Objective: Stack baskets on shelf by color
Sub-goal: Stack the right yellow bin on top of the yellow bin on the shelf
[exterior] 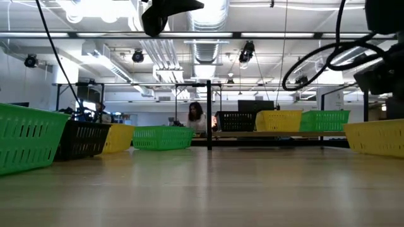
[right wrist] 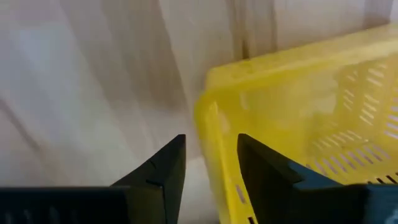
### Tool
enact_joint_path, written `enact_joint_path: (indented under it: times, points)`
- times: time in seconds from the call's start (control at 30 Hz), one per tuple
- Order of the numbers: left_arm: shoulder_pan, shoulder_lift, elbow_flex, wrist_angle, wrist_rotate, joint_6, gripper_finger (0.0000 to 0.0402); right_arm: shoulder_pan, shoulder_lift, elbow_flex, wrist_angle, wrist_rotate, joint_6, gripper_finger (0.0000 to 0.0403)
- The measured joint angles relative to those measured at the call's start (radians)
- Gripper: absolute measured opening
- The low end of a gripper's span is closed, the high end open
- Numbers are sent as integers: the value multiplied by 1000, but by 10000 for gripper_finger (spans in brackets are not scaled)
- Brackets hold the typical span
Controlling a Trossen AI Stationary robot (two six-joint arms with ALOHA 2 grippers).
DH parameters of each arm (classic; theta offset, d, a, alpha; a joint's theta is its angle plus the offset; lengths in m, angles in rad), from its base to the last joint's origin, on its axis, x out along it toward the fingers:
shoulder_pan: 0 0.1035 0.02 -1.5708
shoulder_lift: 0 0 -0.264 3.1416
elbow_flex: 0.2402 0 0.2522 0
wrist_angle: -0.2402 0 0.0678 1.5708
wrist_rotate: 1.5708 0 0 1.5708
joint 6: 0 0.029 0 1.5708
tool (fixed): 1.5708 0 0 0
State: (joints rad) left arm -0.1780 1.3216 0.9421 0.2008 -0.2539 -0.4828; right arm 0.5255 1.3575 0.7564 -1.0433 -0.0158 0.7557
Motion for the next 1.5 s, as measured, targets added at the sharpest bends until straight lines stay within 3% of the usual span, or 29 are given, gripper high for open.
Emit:
enact_joint_path:
  times: [0.2,0.3,0.47,0.7,0.83,0.97,1.07,1.17,1.3,1.37,1.5]
  points:
    - [0,0,0,0,3,0,155,0,-7,-4,-2,-6,-12,22]
    - [0,0,0,0,12,-1,155,0,-13,61,-42,-11,-35,13]
    - [0,0,0,0,13,-1,155,-30,-14,297,-152,16,-142,9]
    - [2,0,0,0,14,0,155,-180,-14,647,-395,247,-336,8]
    - [2,0,0,0,14,0,155,-366,-14,740,-422,364,-600,8]
    - [1,0,2,1,14,-4,155,-626,-14,735,-333,370,-955,8]
    - [-3,0,7,1,16,-9,155,-818,-13,700,-224,265,-1154,8]
    - [-17,0,9,1,19,-9,155,-966,-13,654,-162,195,-1249,8]
    - [-36,-6,8,1,20,-35,155,-1057,3,609,-148,158,-1296,8]
    - [-40,-7,8,1,20,-35,155,-1070,22,593,-125,115,-1307,8]
    - [-40,-7,8,1,19,-35,155,-1067,82,570,-44,128,-1317,8]
